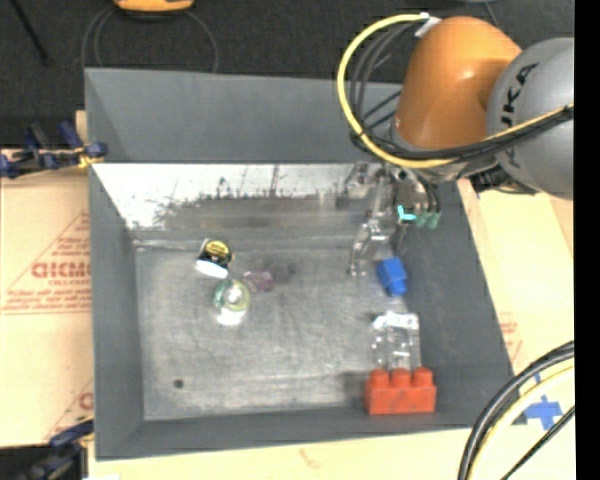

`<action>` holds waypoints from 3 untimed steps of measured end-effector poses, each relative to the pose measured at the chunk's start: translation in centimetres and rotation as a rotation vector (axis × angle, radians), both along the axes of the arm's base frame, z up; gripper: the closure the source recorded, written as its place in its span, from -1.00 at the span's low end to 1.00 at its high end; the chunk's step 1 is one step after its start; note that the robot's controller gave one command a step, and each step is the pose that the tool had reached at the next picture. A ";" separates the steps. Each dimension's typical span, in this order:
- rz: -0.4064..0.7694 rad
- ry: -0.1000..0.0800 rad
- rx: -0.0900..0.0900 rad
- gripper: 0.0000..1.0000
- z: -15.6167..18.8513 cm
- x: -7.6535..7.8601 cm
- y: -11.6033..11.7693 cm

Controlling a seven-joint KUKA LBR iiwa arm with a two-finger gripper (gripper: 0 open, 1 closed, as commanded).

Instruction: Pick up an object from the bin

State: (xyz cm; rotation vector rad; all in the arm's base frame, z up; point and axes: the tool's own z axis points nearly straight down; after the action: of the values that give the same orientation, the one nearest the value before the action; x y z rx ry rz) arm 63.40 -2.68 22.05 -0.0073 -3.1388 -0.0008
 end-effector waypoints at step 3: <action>0.629 -0.005 0.001 -1.00 -12.0 -0.5 13.3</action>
Offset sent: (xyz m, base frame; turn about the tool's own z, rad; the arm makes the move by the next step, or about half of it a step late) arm 0.0010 0.0748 -0.1505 -0.4273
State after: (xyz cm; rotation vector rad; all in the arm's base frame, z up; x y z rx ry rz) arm 62.87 10.59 10.08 0.9662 -2.9921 -0.0003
